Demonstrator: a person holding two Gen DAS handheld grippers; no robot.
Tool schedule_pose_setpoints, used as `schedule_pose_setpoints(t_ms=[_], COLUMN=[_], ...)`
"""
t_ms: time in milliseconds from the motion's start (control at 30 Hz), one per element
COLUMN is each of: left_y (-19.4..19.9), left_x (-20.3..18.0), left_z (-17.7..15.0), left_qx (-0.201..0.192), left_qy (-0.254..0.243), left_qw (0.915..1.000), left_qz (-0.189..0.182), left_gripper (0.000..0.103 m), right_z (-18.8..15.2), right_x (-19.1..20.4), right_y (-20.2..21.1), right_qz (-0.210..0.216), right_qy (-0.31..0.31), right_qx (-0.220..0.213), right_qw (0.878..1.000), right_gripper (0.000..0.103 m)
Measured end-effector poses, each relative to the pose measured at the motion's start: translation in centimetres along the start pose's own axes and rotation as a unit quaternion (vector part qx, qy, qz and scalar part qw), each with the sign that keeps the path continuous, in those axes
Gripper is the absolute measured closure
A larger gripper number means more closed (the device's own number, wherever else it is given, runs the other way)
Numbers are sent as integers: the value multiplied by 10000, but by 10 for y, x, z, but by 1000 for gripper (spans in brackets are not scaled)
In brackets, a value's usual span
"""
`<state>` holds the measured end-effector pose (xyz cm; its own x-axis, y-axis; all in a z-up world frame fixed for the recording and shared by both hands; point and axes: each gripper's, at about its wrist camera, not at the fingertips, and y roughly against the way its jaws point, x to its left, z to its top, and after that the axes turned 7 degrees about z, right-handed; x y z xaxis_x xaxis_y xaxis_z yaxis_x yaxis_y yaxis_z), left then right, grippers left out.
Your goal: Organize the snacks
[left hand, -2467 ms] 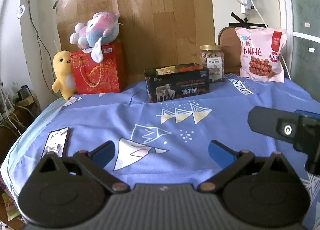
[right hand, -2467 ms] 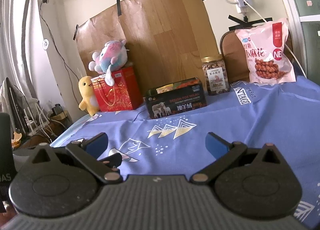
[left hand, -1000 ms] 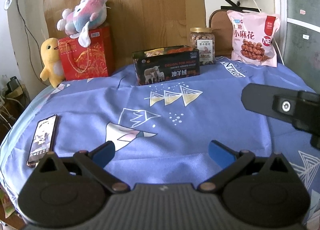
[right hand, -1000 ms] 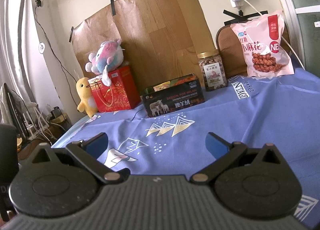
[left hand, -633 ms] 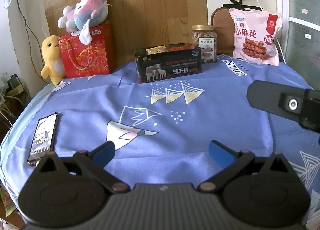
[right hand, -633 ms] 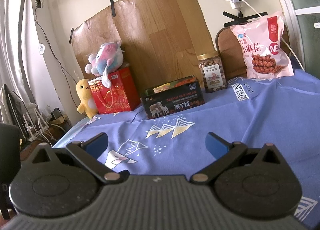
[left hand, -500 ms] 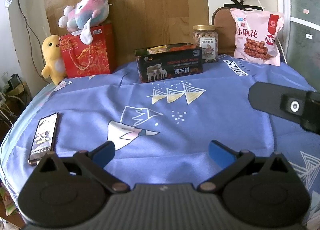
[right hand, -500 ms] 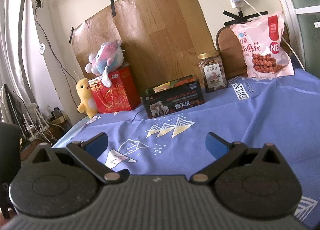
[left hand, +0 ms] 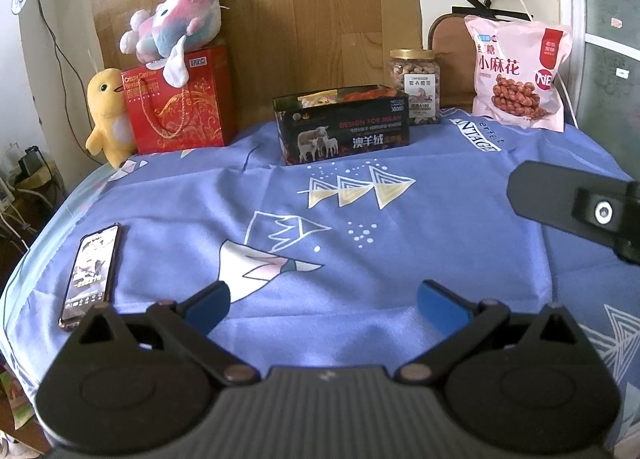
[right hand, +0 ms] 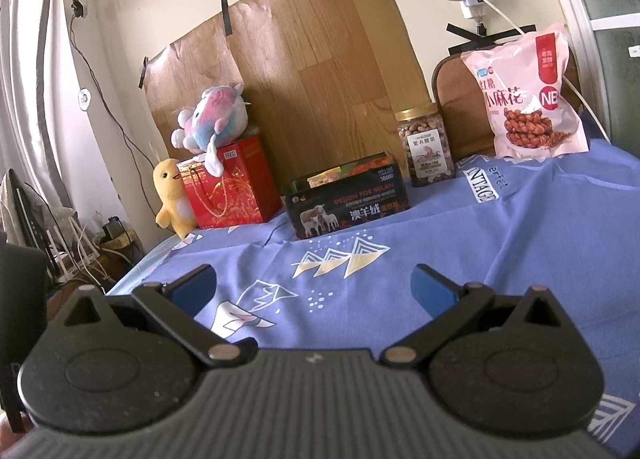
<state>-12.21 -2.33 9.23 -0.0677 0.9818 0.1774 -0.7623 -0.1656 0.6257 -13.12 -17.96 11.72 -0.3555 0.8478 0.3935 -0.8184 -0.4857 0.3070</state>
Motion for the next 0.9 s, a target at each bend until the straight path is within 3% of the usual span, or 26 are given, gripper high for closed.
schedule_pose_setpoints(t_ms=[900], left_y=[-2], left_x=[2], left_z=[3], left_qx=[29], left_qy=[90], left_qw=[9999], left_qz=[34], left_gripper=[0], right_z=[1], right_x=[1], right_y=[1], right_qz=[8], right_qy=[-21], right_qx=[-9], right_qw=[10000], right_gripper=[0])
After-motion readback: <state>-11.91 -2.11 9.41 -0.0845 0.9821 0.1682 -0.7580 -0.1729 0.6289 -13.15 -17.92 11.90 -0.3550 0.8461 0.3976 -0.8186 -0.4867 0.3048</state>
